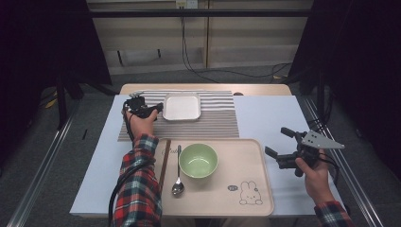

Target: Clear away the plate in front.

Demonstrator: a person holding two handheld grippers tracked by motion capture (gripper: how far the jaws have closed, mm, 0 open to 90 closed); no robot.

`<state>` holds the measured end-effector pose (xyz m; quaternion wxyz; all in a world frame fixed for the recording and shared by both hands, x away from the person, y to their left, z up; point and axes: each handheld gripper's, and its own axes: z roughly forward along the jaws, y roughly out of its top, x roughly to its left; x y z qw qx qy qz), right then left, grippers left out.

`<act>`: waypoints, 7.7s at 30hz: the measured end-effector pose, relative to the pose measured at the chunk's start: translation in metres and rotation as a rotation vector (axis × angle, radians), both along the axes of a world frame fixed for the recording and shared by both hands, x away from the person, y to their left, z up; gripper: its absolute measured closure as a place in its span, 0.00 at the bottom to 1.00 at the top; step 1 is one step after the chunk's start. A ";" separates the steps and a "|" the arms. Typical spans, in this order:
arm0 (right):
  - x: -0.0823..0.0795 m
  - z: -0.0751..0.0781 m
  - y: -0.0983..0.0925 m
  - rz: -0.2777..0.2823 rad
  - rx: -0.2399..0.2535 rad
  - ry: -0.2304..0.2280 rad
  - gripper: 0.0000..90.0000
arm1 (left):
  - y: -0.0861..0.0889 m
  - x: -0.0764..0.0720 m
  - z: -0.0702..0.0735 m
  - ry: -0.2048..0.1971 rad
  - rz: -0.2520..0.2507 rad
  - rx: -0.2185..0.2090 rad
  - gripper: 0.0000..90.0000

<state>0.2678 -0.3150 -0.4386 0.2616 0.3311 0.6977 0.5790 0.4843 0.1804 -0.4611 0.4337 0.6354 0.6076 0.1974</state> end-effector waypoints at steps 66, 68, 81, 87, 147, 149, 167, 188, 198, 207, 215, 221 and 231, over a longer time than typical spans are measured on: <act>0.000 0.000 -0.004 -0.006 -0.002 -0.005 0.01 | -0.031 0.024 -0.023 0.212 0.027 -0.038 0.98; 0.000 0.000 -0.006 -0.004 -0.005 -0.003 0.01 | -0.030 0.024 -0.022 0.217 0.037 -0.061 0.99; 0.000 0.000 -0.004 -0.005 -0.002 -0.002 0.01 | -0.024 0.020 -0.006 0.223 0.006 -0.087 0.99; 0.000 -0.001 -0.002 -0.005 -0.008 0.001 0.01 | -0.018 0.016 0.005 0.223 -0.037 -0.106 0.99; 0.024 0.023 0.022 -0.114 -0.047 0.046 0.07 | -0.093 -0.039 0.075 0.195 -0.605 -0.090 0.99; 0.025 0.026 0.022 -0.118 -0.048 0.056 0.07 | -0.096 -0.039 0.076 0.199 -0.618 -0.099 0.99; 0.045 0.037 0.030 -0.167 -0.062 0.098 0.15 | -0.119 -0.049 0.074 0.198 -0.691 -0.104 0.99; 0.058 0.032 0.039 -0.135 -0.088 0.136 0.44 | -0.134 -0.058 0.076 0.193 -0.769 -0.092 0.99; 0.066 0.039 0.039 -0.101 -0.107 0.198 0.56 | -0.139 -0.064 0.074 0.188 -0.803 -0.108 0.99; 0.069 0.037 0.039 -0.081 -0.049 0.250 0.72 | -0.141 -0.067 0.076 0.174 -0.816 -0.129 0.99; 0.069 0.036 0.041 -0.077 -0.008 0.290 0.93 | -0.140 -0.068 0.080 0.157 -0.824 -0.113 0.99; 0.068 0.034 0.042 -0.092 0.006 0.329 0.96 | -0.141 -0.068 0.077 0.158 -0.829 -0.116 0.99; 0.059 0.036 0.038 -0.125 0.090 0.362 1.00 | -0.145 -0.070 0.072 0.132 -0.842 -0.125 0.97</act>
